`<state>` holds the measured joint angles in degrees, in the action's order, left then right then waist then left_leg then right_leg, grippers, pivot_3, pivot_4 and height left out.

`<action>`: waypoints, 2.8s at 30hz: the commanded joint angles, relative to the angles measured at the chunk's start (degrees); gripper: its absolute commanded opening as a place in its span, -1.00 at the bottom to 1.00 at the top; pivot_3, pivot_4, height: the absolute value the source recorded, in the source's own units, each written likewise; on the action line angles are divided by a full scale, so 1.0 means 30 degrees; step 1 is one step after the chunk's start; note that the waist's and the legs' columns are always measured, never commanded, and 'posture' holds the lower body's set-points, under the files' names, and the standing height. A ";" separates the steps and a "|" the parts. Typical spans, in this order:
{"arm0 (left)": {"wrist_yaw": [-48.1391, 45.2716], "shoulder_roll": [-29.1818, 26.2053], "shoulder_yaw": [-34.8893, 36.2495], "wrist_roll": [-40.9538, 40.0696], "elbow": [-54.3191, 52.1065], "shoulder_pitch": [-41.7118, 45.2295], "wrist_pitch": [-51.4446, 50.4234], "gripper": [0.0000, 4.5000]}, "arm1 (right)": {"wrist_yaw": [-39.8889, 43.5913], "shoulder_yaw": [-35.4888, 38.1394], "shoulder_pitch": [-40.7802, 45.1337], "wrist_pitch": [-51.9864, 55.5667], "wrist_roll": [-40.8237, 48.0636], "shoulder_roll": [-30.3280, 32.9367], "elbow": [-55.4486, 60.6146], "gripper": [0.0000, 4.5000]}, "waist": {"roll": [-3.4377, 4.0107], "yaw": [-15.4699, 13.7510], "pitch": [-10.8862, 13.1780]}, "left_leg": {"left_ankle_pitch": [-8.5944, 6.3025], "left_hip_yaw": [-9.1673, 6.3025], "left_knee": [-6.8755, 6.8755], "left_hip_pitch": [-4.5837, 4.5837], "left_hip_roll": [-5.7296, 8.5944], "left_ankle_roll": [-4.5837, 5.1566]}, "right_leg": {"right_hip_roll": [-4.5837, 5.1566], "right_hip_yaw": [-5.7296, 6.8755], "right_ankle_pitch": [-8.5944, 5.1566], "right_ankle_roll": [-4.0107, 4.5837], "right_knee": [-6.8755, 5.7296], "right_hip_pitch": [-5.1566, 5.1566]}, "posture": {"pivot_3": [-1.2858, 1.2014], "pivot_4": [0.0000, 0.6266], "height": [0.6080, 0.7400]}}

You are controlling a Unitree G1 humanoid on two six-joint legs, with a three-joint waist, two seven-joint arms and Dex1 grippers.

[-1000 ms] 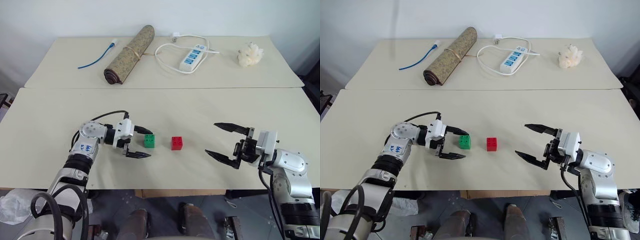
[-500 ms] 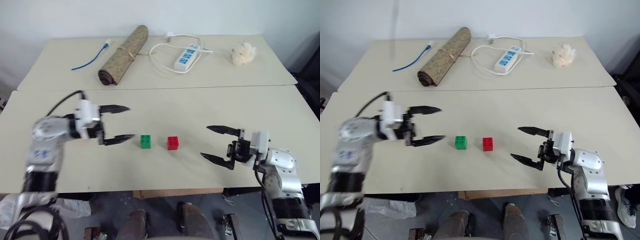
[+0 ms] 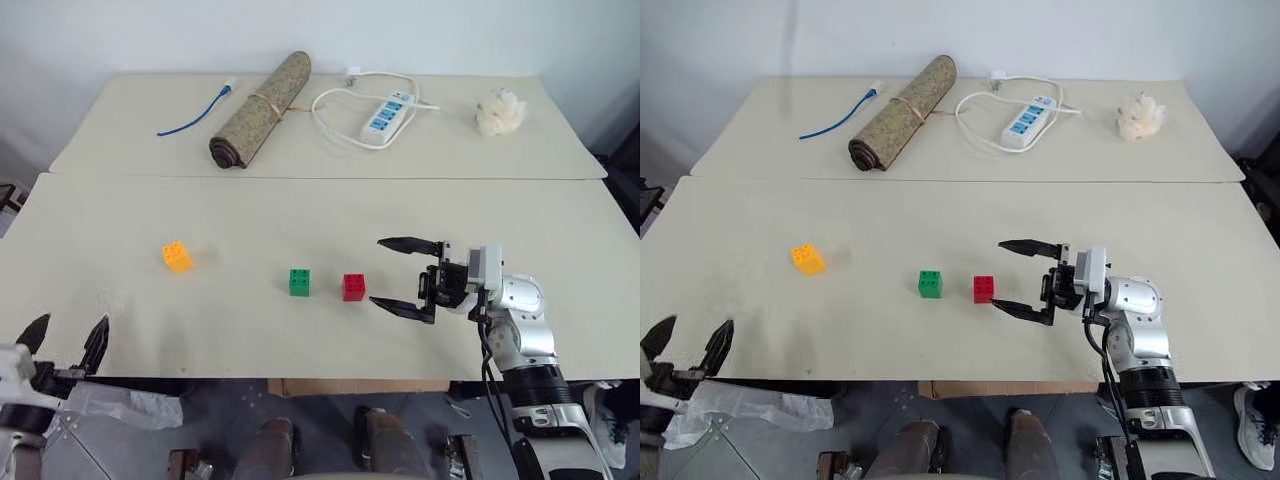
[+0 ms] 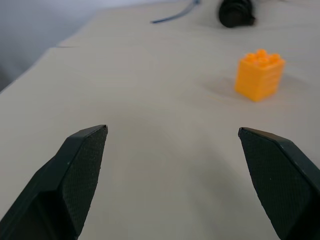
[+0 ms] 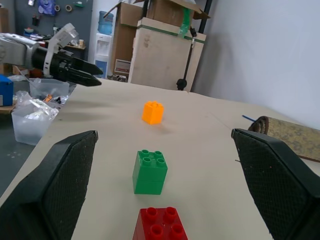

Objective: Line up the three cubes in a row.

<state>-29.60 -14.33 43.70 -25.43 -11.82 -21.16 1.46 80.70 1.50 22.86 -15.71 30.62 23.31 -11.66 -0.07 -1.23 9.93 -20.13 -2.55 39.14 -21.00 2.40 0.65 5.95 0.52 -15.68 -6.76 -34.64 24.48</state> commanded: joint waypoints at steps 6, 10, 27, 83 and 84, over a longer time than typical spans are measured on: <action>0.4760 0.0943 -0.3219 0.1384 -0.2996 0.1801 -0.2315 0.98 | -0.0435 -0.0312 0.0888 0.0740 0.0086 -0.0107 0.0896 1.00 | 0.0000 -0.0011 -0.0001 | 0.0005 -0.0002 0.0000 0.0012 -0.0014 -0.0025 | -0.0035 -0.0005 0.0000 0.0002 -0.0037 0.0008 | 0.03 -0.52 1.00; 0.7718 0.1244 -0.5482 0.3071 -0.3497 0.4337 -0.4762 0.98 | -0.0908 -0.0510 0.1080 0.1483 0.0021 0.0043 0.1591 1.00 | 0.0000 0.0002 -0.0001 | 0.0007 0.0014 0.0000 0.0007 -0.0010 -0.0028 | -0.0075 0.0014 0.0002 -0.0002 -0.0118 0.0025 | 0.03 -0.52 1.00; 1.2103 0.2841 -0.8933 0.5148 -0.0990 0.9671 -0.8120 0.90 | -0.1407 -0.0482 0.0275 0.2773 0.0064 0.0466 0.2905 1.00 | -0.0011 -0.0018 -0.0007 | 0.0011 0.0026 0.0023 -0.0022 -0.0009 -0.0037 | -0.0106 0.0121 0.0005 -0.0007 -0.0110 0.0050 | 0.03 -0.52 1.00; -1.9019 -0.7839 -1.4832 0.4010 2.0273 2.0021 0.7762 0.64 | -0.0973 0.2007 -0.3857 0.1794 0.0292 0.3762 0.3602 1.00 | 0.0035 0.0375 0.0023 | 0.0035 0.0056 0.0031 -0.0043 0.0021 0.0016 | -0.0147 0.0161 0.0008 -0.0010 -0.0153 0.0063 | 0.03 -0.52 1.00; -1.8812 -0.7957 -1.4614 0.3847 2.0033 1.9920 0.7597 0.75 | -0.0981 0.1949 -0.3783 0.1843 0.0276 0.3731 0.3610 1.00 | 0.0035 0.0376 0.0023 | 0.0035 0.0055 0.0031 -0.0042 0.0021 0.0016 | -0.0145 0.0161 0.0008 -0.0010 -0.0154 0.0062 | 0.03 -0.52 1.00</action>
<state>-85.90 -36.90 -2.00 -13.17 49.77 38.93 24.11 77.85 7.12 10.88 -10.24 30.39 34.23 -2.93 0.03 -0.10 10.00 -20.02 -2.38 39.23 -21.13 2.46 0.70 5.51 1.00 -15.65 -6.79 -35.10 24.67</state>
